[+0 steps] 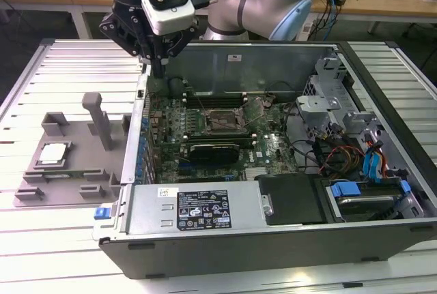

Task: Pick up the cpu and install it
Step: 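Reach for the cpu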

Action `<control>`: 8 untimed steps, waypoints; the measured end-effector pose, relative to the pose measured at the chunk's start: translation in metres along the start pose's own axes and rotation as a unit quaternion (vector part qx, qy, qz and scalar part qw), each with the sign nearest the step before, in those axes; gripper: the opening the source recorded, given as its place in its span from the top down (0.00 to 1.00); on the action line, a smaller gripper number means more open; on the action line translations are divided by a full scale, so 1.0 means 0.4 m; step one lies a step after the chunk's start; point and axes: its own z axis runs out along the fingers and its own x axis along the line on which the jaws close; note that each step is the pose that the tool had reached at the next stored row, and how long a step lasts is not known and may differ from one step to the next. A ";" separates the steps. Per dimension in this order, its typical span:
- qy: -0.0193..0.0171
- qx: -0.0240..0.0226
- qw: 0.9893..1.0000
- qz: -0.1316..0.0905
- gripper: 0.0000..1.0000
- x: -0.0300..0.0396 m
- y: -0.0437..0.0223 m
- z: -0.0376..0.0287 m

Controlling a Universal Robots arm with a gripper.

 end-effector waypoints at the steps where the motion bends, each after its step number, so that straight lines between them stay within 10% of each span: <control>1: 0.000 0.000 1.000 0.000 0.89 0.003 0.000 0.000; 8: 0.000 0.000 1.000 0.000 0.89 0.021 -0.002 -0.001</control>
